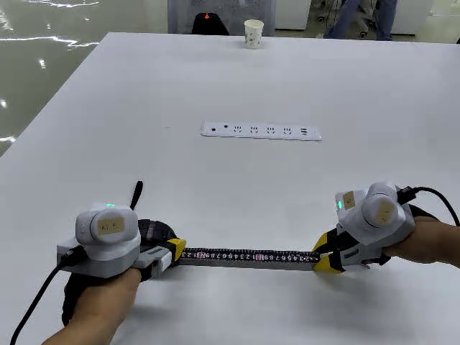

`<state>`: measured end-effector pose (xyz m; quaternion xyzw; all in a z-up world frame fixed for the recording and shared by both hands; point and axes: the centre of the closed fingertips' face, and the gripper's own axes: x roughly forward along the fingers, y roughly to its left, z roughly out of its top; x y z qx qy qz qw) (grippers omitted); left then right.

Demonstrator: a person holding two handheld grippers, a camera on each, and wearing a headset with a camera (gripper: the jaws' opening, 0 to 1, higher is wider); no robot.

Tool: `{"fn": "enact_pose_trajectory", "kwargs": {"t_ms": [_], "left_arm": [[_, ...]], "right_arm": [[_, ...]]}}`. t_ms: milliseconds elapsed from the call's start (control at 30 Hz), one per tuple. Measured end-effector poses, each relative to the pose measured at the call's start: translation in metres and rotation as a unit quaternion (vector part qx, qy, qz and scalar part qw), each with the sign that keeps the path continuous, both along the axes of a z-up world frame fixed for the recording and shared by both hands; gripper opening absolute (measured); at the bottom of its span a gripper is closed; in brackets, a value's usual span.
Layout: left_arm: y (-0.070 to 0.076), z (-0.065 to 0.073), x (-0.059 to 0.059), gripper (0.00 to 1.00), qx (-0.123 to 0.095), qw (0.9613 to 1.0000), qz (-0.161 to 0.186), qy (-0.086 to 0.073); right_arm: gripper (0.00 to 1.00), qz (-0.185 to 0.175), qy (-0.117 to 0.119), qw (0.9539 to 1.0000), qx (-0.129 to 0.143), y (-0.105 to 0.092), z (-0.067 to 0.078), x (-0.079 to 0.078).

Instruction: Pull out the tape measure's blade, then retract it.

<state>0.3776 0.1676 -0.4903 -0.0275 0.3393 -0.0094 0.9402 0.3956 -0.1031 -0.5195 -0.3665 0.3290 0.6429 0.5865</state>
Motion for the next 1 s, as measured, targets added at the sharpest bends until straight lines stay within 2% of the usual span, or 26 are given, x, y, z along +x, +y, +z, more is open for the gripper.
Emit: {"fn": "enact_pose_trajectory", "kwargs": {"t_ms": [433,1000], "left_arm": [[0.0,0.0,0.001,0.57,-0.001,1.0,-0.001,0.001],[0.0,-0.001,0.001,0.57,-0.001,1.0,-0.004,0.002]], "right_arm": [[0.1,0.001,-0.001,1.0,-0.002,0.001,0.001,0.001],[0.1,0.005,0.001,1.0,0.002,0.011,0.002,0.0]]}}
